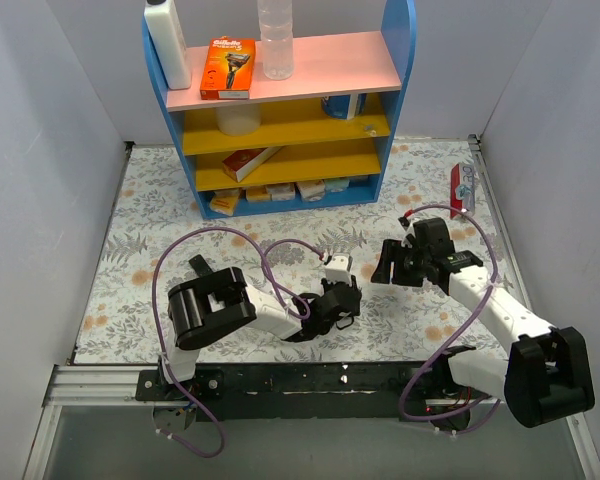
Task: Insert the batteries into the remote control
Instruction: Place the battery at the center of the board, then pick up the battery from the center of the board.
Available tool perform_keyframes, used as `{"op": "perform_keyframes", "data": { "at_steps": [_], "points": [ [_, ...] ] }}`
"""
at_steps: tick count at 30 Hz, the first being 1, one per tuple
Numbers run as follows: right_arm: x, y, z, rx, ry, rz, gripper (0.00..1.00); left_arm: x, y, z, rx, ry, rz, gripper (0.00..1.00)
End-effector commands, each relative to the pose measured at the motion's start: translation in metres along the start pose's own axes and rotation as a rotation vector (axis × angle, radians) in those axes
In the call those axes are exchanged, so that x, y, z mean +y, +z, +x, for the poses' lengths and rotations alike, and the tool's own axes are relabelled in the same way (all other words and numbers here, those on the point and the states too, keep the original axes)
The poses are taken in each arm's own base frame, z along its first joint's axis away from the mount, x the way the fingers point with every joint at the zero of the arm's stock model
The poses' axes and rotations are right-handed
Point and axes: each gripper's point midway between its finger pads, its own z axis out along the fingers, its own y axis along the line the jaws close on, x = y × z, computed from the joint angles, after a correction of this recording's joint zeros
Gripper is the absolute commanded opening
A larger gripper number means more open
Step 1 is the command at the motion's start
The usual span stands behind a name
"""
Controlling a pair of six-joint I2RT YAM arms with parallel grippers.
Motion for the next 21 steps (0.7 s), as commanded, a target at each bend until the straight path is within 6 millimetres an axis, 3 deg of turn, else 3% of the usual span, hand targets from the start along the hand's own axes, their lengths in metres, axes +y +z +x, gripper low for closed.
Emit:
{"op": "perform_keyframes", "data": {
  "at_steps": [1, 10, 13, 21],
  "points": [
    [0.006, 0.012, 0.001, 0.003, 0.007, -0.037, 0.67, 0.019, -0.009, 0.016, 0.075, 0.038, -0.05, 0.23],
    [0.01, 0.031, 0.005, 0.03, 0.059, -0.075, 0.59, 0.015, -0.011, 0.011, 0.065, 0.007, -0.028, 0.45],
    [0.007, 0.035, 0.01, 0.047, 0.062, -0.062, 0.51, 0.015, -0.015, 0.006, 0.052, -0.009, -0.026, 0.52],
    [0.001, 0.044, 0.024, 0.087, 0.066, -0.031, 0.43, 0.008, -0.036, -0.019, 0.005, -0.06, 0.014, 0.69]
  ]
}}
